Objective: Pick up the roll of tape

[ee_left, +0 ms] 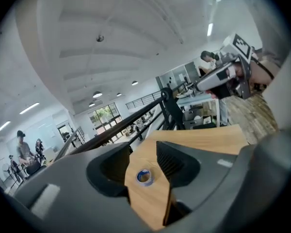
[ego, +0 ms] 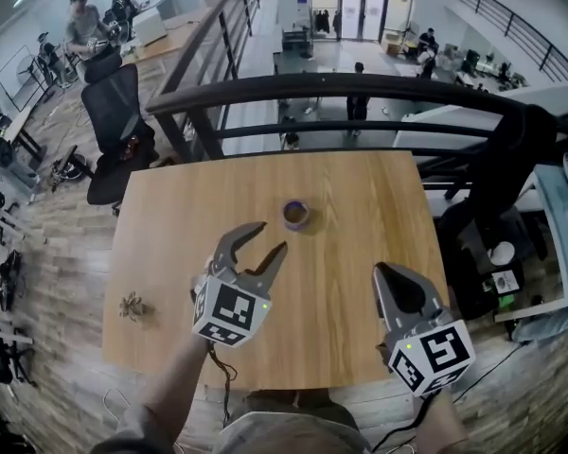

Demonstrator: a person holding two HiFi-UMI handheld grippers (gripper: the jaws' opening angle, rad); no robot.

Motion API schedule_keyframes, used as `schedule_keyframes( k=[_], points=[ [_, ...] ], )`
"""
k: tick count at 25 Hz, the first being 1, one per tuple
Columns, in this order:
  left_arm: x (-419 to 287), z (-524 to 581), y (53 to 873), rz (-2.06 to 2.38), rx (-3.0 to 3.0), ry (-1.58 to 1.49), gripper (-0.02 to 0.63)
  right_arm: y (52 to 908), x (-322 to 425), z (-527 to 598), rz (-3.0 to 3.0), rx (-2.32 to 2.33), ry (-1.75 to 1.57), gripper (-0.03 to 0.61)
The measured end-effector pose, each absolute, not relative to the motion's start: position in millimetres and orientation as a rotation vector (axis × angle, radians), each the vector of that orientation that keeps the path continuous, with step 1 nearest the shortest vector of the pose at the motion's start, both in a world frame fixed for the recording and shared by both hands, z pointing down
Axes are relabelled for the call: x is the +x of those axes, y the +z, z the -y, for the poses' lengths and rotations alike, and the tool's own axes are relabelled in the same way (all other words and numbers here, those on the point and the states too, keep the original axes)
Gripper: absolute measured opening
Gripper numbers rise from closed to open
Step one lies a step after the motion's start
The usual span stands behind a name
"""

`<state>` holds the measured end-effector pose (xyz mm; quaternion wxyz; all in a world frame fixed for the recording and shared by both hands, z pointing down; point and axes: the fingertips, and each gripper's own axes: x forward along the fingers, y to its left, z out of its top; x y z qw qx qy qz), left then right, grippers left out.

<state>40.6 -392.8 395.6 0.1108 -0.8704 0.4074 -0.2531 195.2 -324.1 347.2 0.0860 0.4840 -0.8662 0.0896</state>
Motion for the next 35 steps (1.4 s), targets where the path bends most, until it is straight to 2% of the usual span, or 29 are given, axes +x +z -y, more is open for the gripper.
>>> schedule_keyframes(
  k=[13, 20, 31, 33, 35],
  points=[
    [68, 498, 557, -1.010, -2.615, -1.119, 0.179, 436, 197, 395, 2.465, 1.385, 0.369, 0.011],
    [61, 529, 638, -0.975, -2.599, -1.335, 0.179, 474, 182, 415, 2.436, 1.330, 0.429, 0.011],
    [72, 554, 706, -0.816, -2.499, -1.548, 0.176, 518, 184, 430, 2.383, 1.287, 0.498, 0.011],
    [72, 553, 713, -0.756, -2.465, -1.598, 0.165, 522, 182, 431, 2.379, 1.284, 0.507, 0.011],
    [72, 551, 718, -0.709, -2.435, -1.631, 0.108, 525, 180, 432, 2.380, 1.279, 0.513, 0.011]
  ],
)
